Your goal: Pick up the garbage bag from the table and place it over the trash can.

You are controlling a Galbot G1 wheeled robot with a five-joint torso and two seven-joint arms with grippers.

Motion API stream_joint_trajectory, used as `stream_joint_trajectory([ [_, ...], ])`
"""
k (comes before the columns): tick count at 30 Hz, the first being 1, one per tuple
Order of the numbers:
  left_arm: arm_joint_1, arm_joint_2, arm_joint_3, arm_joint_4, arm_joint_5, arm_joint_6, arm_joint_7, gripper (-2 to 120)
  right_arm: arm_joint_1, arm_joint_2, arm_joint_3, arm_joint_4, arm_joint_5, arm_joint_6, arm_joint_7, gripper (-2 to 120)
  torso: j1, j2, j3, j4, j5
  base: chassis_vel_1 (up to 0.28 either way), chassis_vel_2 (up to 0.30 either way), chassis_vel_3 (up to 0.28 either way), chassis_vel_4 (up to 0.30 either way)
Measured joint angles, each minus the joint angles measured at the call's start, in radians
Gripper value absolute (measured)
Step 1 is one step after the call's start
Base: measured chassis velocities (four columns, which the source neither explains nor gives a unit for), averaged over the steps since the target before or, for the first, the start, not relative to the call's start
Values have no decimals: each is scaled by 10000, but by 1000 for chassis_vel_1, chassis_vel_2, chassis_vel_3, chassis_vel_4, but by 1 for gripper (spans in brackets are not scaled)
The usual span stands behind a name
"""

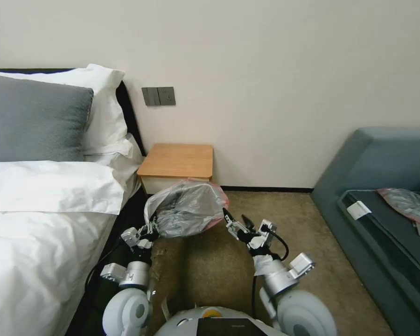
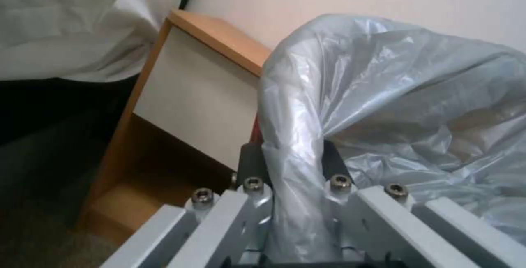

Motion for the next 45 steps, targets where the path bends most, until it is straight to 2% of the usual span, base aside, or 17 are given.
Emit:
stream_joint_trajectory([
  [5,-36,-31,-2,-14,-125,0,-4,3,-23,390,-40,-10,261,360,-671,100,0,0,1,1,2,0,0,0,0],
  [10,-52,-49,90,-14,-133,19,-3,3,375,406,-18,-18,274,519,-1013,100,0,0,1,1,3,0,0,0,0],
  [17,-43,-53,96,-13,-118,31,2,3,832,366,-94,-36,297,485,-1157,100,0,0,1,0,2,0,0,0,0],
  [33,-51,-70,163,-30,-67,58,39,3,1431,-142,12,-1000,225,377,-1187,99,0,0,2,0,3,0,0,0,0],
  [36,-53,-69,157,-31,-65,62,39,3,1498,-124,10,-1119,227,375,-1188,93,0,-1,2,0,3,0,0,0,0],
  [45,-84,-81,122,-39,-65,74,37,3,1493,-123,13,-1140,192,429,-1333,61,0,-1,2,0,3,0,0,0,0],
])
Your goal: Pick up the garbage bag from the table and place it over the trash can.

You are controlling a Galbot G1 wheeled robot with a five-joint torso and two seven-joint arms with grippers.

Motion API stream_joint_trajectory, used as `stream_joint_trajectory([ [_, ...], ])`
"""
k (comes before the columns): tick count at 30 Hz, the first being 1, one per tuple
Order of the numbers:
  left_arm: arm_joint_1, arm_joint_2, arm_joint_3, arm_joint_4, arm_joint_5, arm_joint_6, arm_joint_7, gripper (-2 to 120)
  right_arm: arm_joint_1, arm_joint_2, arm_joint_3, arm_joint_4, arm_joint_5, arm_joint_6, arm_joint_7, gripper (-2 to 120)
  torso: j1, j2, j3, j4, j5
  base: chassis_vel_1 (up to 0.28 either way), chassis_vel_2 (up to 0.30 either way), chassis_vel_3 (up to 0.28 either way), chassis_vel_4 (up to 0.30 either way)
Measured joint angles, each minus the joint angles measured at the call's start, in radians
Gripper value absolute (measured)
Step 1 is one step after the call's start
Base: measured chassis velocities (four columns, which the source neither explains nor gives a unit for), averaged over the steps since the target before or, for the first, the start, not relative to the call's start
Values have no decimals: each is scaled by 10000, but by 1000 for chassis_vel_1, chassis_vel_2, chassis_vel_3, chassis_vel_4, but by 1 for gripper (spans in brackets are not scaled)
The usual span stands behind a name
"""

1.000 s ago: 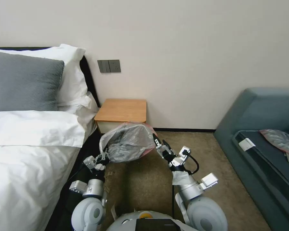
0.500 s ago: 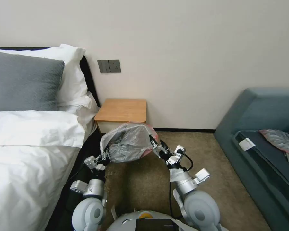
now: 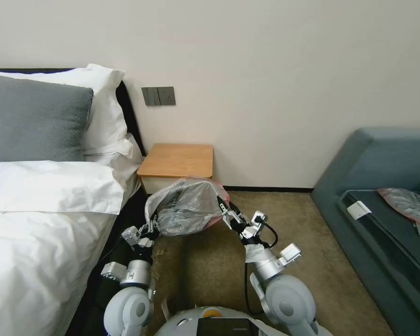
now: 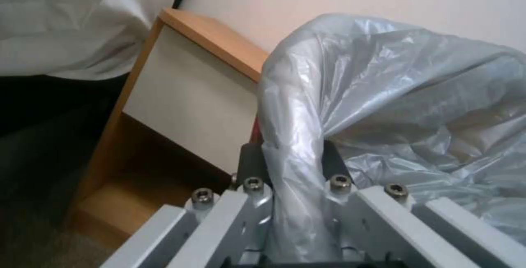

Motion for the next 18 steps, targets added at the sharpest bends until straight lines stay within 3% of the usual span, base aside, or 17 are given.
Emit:
stream_joint_trajectory([
  [2,3,-19,39,2,0,3,0,3,-20,21,-3,-24,-29,29,-25,50,0,0,0,0,0,0,0,0,0],
  [7,-13,-20,29,7,-11,10,-7,3,-29,52,-13,-39,-55,55,-50,36,0,0,0,0,0,0,0,0,0],
  [15,-81,-24,-39,19,-152,55,-42,3,-50,60,-26,37,-217,74,-119,4,0,0,0,0,0,0,0,0,0],
  [18,-88,-48,-37,-24,-367,124,-78,3,-101,51,-18,36,-368,97,-146,0,0,0,0,0,-1,0,0,0,0],
])
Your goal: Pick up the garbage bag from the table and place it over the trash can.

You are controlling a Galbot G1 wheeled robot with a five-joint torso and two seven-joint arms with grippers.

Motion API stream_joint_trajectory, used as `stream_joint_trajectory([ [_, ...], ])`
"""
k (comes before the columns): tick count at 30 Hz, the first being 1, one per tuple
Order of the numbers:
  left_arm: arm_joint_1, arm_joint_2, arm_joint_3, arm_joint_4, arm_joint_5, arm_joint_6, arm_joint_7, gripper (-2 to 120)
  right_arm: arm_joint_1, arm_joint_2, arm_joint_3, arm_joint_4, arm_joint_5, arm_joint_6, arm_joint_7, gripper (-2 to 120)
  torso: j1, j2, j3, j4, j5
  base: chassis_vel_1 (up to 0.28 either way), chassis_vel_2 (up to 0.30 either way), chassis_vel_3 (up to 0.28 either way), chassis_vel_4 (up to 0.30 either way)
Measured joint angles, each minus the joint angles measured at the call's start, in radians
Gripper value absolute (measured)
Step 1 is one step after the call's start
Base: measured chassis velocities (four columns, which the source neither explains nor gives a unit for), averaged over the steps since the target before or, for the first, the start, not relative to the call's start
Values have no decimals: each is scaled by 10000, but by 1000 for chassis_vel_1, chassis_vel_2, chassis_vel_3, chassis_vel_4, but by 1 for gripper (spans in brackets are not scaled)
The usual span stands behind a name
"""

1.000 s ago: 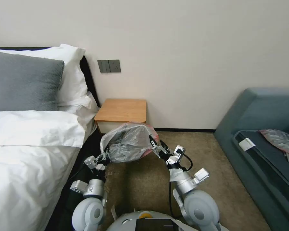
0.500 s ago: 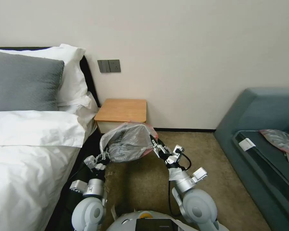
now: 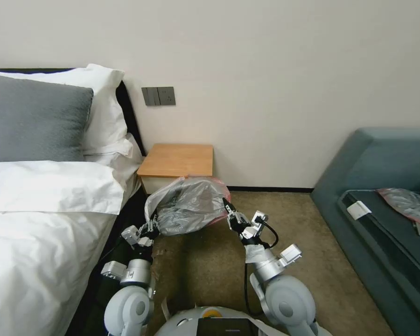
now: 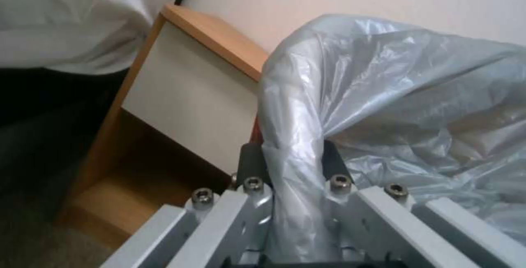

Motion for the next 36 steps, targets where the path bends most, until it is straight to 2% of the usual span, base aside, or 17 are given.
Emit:
stream_joint_trajectory([
  [7,29,38,35,-402,-898,406,-232,3,-42,-57,110,-124,-241,134,-26,0,0,0,0,0,1,0,0,0,0],
  [10,66,67,92,-734,-1556,875,-494,3,1,-97,174,-236,-441,244,-47,0,0,0,0,-1,1,0,0,0,0],
  [17,294,225,292,-992,-1830,1571,-606,3,305,-374,373,-645,-1114,528,-189,0,-1,0,-1,-1,1,0,0,0,0],
  [21,346,245,385,-1036,-1836,1696,-592,3,442,-494,464,-829,-1385,592,-204,0,0,0,0,0,2,0,0,0,0],
  [28,494,348,568,-1168,-1832,2164,-417,3,616,-862,769,-1668,-3177,860,-74,0,-1,0,0,-1,2,0,0,0,0],
  [36,579,393,677,-1325,-1819,2275,-331,3,706,-974,987,-2081,-5241,289,383,0,0,0,0,0,2,0,0,0,0],
])
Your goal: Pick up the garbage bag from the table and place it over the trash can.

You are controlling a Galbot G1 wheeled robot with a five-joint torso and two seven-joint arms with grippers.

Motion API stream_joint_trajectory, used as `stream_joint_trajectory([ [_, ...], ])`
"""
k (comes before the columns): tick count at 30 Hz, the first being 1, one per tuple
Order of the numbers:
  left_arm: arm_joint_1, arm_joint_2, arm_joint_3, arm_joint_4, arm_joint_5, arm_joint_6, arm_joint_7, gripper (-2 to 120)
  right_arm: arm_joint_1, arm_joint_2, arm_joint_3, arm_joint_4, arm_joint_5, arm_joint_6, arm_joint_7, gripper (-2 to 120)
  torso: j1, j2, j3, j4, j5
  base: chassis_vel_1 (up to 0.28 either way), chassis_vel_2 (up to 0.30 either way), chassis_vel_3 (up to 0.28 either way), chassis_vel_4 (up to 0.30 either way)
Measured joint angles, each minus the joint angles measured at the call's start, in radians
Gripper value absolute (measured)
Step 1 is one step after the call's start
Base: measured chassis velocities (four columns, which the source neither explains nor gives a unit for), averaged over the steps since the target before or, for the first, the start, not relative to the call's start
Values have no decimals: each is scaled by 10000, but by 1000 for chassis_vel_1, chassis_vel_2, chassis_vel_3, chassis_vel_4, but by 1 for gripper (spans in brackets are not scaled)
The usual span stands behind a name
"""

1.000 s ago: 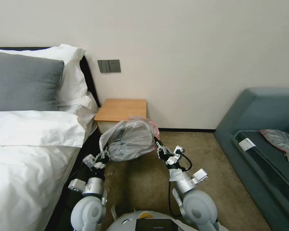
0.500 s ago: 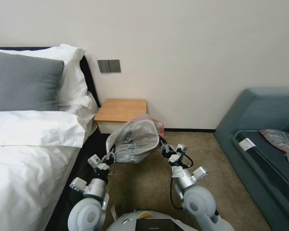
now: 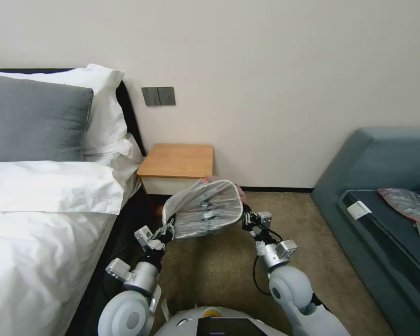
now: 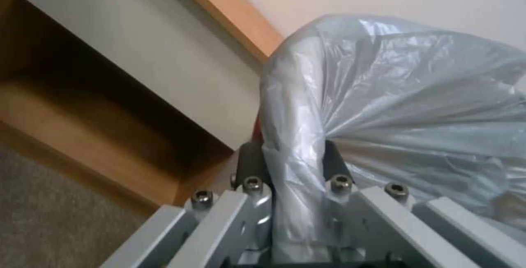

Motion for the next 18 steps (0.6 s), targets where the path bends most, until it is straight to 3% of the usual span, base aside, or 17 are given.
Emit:
stream_joint_trajectory([
  [18,121,75,303,-77,33,42,-4,3,-8,-94,351,-412,-1925,-837,290,0,0,0,0,0,-2,0,0,0,0],
])
